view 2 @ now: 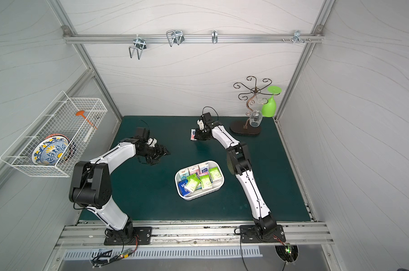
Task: Put the pocket tissues into the storage box
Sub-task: Pick up the pocket tissues from the center of the board, then place the pocket tissues in the storage box.
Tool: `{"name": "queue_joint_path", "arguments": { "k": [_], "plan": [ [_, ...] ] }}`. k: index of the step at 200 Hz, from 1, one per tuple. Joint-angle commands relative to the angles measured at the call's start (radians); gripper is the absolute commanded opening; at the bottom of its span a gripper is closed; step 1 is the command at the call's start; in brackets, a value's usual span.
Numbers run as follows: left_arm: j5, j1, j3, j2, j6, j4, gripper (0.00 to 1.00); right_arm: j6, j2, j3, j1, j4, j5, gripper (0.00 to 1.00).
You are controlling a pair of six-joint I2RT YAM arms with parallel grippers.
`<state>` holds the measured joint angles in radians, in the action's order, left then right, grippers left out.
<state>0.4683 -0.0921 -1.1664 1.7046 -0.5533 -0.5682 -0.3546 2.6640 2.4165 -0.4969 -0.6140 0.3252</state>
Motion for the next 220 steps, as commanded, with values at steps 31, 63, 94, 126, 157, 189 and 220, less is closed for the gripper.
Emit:
{"name": "queue_joint_path", "arguments": {
  "k": [31,63,94,126,157,189,220],
  "plan": [
    [0.012,0.006,0.003,-0.016,0.016,-0.001,0.76,-0.006,-0.104,-0.097,0.017,0.034,0.073,0.19],
    [0.013,0.005,0.009,-0.024,0.012,0.008,0.76,0.032,-0.278,-0.266,0.015,0.02,0.095,0.2],
    [0.019,0.006,0.02,-0.035,0.007,0.015,0.75,0.06,-0.478,-0.491,0.014,-0.006,0.109,0.19],
    [0.015,0.006,0.024,-0.046,0.012,0.009,0.75,0.086,-0.717,-0.773,0.004,-0.023,0.08,0.19],
    [-0.02,0.006,0.018,-0.054,0.028,-0.009,0.75,0.1,-0.944,-0.994,-0.017,-0.081,0.027,0.19],
    [-0.061,0.006,0.017,-0.072,0.036,-0.025,0.75,0.094,-1.151,-1.166,-0.073,-0.147,-0.01,0.19],
    [-0.091,0.006,0.017,-0.095,0.032,-0.03,0.75,0.059,-1.289,-1.287,-0.148,-0.183,-0.006,0.2]
  ]
}}
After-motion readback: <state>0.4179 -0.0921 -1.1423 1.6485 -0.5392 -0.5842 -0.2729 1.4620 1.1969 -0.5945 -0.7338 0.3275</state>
